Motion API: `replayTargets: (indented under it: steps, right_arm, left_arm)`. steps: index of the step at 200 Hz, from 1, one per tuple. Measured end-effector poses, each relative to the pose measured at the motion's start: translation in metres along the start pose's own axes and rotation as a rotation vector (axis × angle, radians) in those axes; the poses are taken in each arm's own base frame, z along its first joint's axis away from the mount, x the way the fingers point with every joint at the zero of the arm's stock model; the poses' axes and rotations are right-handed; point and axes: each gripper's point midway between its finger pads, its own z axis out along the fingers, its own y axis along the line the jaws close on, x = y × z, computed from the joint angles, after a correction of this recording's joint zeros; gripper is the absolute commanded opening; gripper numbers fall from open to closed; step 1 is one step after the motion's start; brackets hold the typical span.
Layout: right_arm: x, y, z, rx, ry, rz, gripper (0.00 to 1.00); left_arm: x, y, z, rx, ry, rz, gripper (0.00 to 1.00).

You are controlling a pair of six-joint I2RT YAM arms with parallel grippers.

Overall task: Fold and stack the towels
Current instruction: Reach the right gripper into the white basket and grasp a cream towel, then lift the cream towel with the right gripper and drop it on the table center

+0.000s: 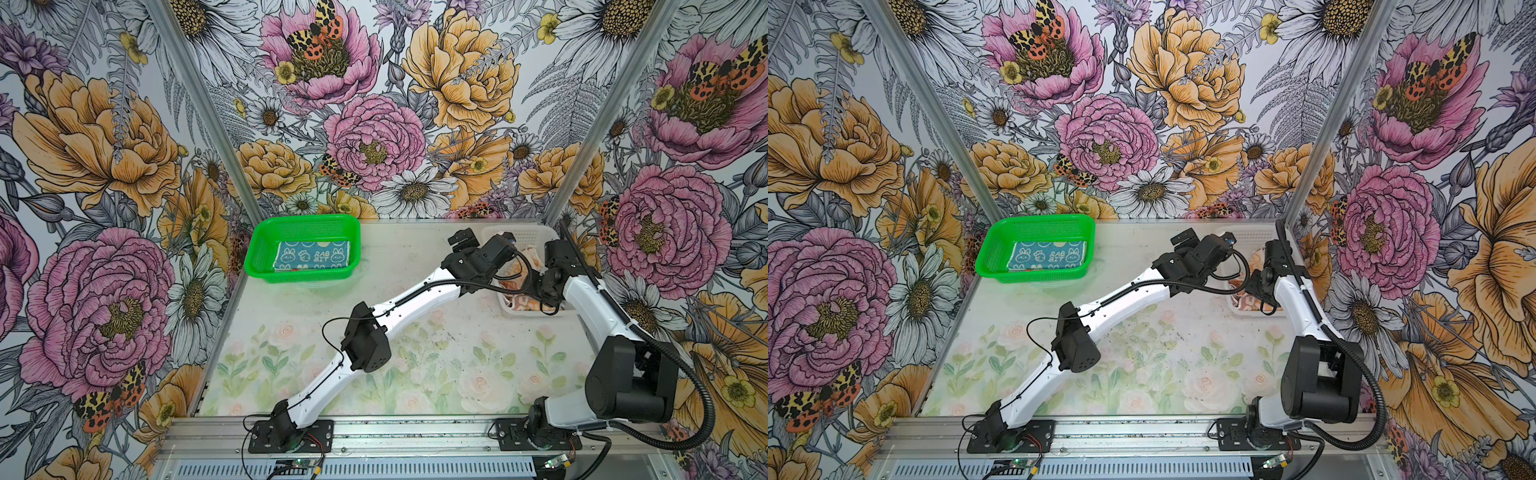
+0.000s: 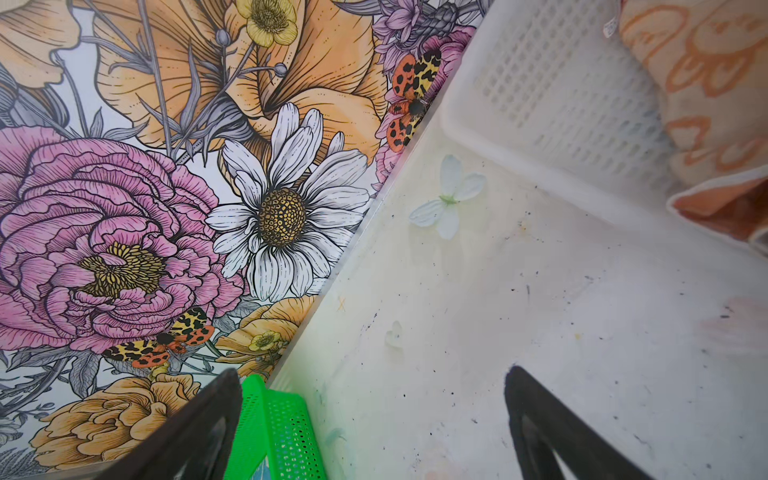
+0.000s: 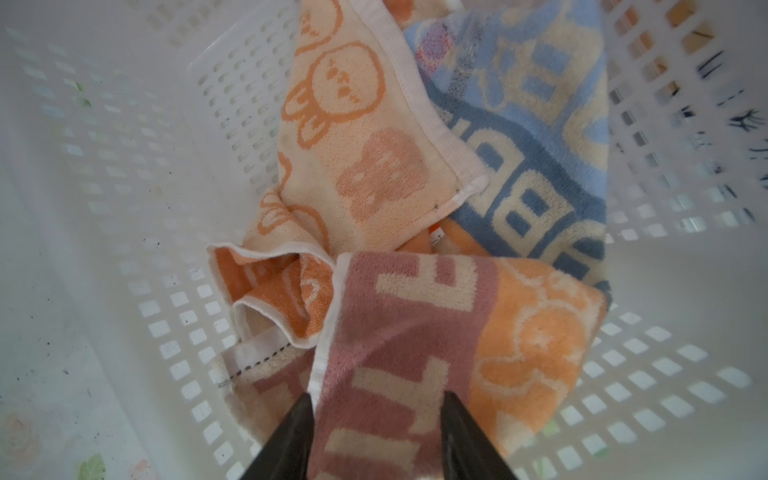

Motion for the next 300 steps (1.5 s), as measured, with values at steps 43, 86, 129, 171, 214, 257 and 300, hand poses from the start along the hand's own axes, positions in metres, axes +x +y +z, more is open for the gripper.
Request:
replayTargets:
  steps: [43,86,129,171,214,257,300]
  right_arm:
    - [-0.001,0.004,0.002,-0.018,0.000,-0.001,0.01]
    - [-0.001,0.008,0.002,-0.041,0.003,0.003,0.21]
    - [0.003,0.009,-0.006,-0.066,-0.009,0.000,0.45]
    - [0.012,0.009,-0.010,-0.087,-0.004,0.004,0.47]
    - [0.030,0.004,-0.004,-0.082,0.032,0.004,0.46]
    - [0.033,0.002,0.004,-0.069,0.053,0.005,0.09]
    - [0.021,0.009,-0.004,-0.091,0.029,0.004,0.00]
  left_arm:
    - [-0.001,0.002,-0.005,0.008,-0.010,-0.047,0.99]
    - [0.002,0.005,-0.016,0.053,-0.018,-0.111,0.99]
    - [0.003,0.009,-0.026,0.091,-0.027,-0.157,0.99]
    - [0.015,-0.002,-0.023,0.118,0.002,-0.147,0.99]
    - [0.029,-0.012,-0.017,0.140,0.035,-0.137,0.99]
    - [0.031,-0.009,-0.017,0.152,0.036,-0.160,0.99]
    - [0.034,0.007,-0.019,0.199,0.031,-0.263,0.99]
